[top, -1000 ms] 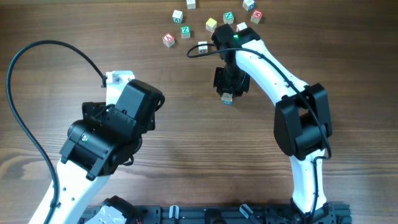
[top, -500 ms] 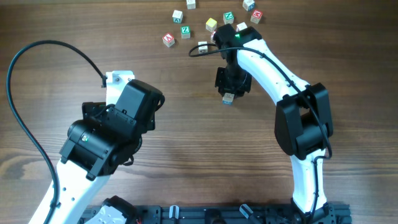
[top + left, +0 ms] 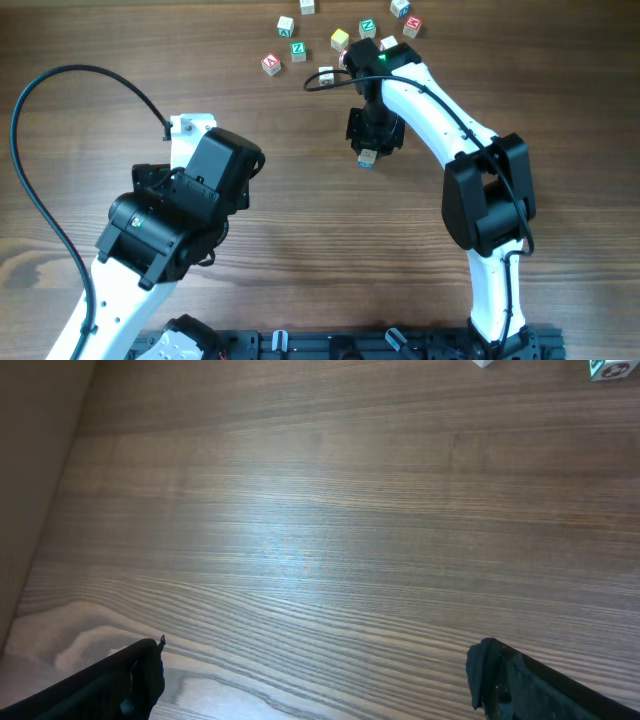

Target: Form a tower

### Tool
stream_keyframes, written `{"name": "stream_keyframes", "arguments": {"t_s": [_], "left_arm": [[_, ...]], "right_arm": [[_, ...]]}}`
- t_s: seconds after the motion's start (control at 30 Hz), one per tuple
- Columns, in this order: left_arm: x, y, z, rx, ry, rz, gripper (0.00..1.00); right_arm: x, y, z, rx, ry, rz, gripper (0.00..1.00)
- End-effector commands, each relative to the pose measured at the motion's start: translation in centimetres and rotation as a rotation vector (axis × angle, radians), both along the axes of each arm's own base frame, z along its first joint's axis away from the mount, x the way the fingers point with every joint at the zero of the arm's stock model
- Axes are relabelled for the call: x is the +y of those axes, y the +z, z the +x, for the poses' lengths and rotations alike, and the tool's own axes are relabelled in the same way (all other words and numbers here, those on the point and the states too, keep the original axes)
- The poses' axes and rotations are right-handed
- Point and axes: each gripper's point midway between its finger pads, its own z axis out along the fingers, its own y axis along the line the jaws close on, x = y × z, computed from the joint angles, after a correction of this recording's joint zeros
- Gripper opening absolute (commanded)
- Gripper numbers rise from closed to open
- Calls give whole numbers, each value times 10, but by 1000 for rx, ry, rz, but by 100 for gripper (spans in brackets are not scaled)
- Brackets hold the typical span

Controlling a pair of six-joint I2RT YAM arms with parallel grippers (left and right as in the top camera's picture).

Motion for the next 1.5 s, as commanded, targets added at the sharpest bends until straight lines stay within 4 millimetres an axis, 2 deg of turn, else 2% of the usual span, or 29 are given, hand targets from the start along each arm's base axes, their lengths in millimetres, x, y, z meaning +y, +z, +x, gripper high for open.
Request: {"name": "stream_keyframes", "arguments": {"t_s": [0.0, 0.3, 0.43, 0.57, 0.73, 0.83, 0.97, 1.07, 1.1, 1.13, 1.17, 1.2, 1.3, 1.43, 1.47], "left_arm": [[1, 2, -1, -8, -3, 1, 100], [1, 2, -1, -8, -3, 1, 100], [1, 2, -1, -8, -3, 1, 100], [1, 2, -1, -8, -3, 1, 100], [1, 2, -1, -8, -3, 1, 100], [1, 2, -1, -8, -3, 1, 100], [1, 2, -1, -8, -3, 1, 100], [1, 2, -1, -8, -3, 1, 100], [1, 2, -1, -8, -3, 1, 100], [1, 2, -1, -8, -3, 1, 100], [1, 2, -1, -8, -3, 1, 100], [1, 2, -1, -8, -3, 1, 100], [1, 2, -1, -8, -3, 1, 100], [1, 2, -1, -8, -3, 1, 100], [1, 2, -1, -8, -3, 1, 100]], "right_arm": [[1, 14, 2, -34, -9, 18, 5], [2, 14, 1, -34, -1, 26, 5], [1, 3, -3, -22, -1, 21, 5], [1, 2, -3, -19, 0, 24, 6], [5, 2, -2, -24, 0, 42, 23], [5, 2, 0, -31, 12, 47, 25], [6, 2, 1, -36, 23, 50, 45], [6, 2, 1, -36, 24, 50, 46], [6, 2, 1, -36, 24, 50, 50], [6, 2, 1, -36, 24, 50, 62], [6, 2, 1, -36, 24, 50, 79], [6, 2, 1, -36, 24, 50, 86], [6, 2, 1, -37, 25, 50, 98], [6, 3, 2, -41, 38, 53, 99], [7, 10, 4, -52, 54, 53, 100]]}}
